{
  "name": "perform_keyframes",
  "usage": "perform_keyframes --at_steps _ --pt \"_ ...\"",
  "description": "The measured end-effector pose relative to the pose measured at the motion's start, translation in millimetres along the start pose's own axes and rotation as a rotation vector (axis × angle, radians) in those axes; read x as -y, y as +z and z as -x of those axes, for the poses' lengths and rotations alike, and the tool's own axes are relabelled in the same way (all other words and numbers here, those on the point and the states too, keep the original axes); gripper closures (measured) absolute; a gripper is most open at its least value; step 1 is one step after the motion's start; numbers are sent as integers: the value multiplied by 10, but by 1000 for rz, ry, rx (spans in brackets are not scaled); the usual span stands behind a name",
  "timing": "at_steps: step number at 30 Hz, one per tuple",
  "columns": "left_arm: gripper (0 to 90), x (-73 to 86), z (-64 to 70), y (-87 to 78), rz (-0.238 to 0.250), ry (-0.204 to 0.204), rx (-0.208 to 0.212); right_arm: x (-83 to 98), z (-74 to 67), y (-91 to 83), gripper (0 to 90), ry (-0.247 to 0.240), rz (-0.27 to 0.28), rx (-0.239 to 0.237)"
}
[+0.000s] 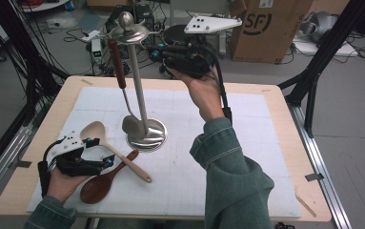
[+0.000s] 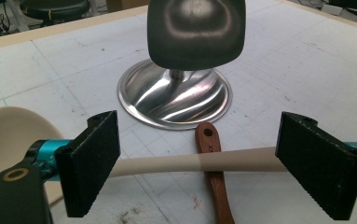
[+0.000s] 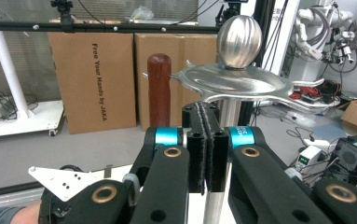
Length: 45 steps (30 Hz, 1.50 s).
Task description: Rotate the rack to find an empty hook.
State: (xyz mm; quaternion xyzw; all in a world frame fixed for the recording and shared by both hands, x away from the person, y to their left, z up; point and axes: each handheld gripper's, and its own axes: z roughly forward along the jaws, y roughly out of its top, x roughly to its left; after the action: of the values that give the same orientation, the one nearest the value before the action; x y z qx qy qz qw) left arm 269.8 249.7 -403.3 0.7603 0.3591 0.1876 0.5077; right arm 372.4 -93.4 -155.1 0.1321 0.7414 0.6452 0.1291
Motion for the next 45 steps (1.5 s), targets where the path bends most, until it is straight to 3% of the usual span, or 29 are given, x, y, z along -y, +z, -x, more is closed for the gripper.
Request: perform_keyframes --at_steps 22,45 --pt "145 -3 0 -2 0 4 1 -14 -55 111 893 -16 -14 -18" --pt "145 -7 1 -6 4 2 1 -78 -180 343 893 -41 -32 -38"
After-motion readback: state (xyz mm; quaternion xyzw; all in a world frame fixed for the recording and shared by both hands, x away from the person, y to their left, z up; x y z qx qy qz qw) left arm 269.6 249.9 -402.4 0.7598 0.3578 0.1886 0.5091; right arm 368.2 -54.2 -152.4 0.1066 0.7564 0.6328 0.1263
